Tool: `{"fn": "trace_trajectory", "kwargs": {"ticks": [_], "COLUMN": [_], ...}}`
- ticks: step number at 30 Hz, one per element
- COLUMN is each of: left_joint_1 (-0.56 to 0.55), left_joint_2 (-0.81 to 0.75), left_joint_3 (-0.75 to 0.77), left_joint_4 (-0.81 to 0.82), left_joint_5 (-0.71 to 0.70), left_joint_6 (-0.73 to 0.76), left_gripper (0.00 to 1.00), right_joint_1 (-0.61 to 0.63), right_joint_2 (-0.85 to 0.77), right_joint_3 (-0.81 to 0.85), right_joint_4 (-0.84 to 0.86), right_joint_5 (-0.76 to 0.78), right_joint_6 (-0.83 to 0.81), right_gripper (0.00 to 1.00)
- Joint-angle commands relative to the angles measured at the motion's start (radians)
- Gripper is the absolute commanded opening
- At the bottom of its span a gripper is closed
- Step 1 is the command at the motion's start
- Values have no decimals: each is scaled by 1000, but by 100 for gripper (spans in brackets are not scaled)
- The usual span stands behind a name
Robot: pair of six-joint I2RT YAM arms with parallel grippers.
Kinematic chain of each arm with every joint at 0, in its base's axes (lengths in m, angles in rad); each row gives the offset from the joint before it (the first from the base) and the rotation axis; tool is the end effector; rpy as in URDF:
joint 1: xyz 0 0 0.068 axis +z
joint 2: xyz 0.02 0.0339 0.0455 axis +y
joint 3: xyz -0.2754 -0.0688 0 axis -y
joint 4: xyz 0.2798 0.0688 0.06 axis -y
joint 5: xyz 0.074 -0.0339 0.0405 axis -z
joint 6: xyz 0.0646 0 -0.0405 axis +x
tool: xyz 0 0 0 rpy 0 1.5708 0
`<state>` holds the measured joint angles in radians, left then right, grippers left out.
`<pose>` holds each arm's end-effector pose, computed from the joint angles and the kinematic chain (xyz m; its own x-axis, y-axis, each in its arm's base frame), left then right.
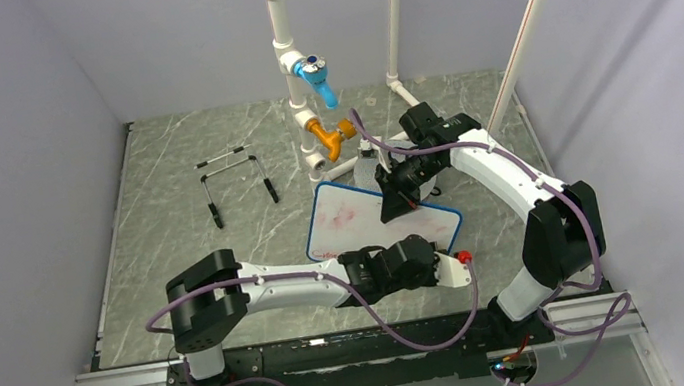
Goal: Erase the whiteboard
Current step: Erase the whiteboard at the center of the board.
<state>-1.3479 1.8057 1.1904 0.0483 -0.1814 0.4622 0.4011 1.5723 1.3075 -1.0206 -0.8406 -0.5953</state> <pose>0.1138 -0.4492 0.1950 0.3065 0.6320 -0.7118 0.8814 0.0939 0.4629 0.2934 0.1767 0.2612 -0.4771 -0.6086 -0.6340 -0.8709 0.2306 0.4341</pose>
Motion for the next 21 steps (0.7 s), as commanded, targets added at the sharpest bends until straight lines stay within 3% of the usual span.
{"fn": "trace_trajectory", "kwargs": {"ticks": [1,7,21], "left_joint_1": [33,31,35], "left_joint_2": [-68,-28,44], "left_joint_3": [11,9,-32], "left_joint_4": [201,181,16], "left_joint_5": [-142,-102,50], "left_joint_6": [98,131,39], "left_gripper": [0,0,0], "right_joint_1": [25,26,27], "right_joint_2": [15,15,19], "right_joint_3": [-22,-22,-20], "right_joint_4": [-32,-35,-43], "right_joint_5": [-120,-120,-120], "right_joint_6": [-14,-21,-27], "right_gripper": [0,0,0]}}
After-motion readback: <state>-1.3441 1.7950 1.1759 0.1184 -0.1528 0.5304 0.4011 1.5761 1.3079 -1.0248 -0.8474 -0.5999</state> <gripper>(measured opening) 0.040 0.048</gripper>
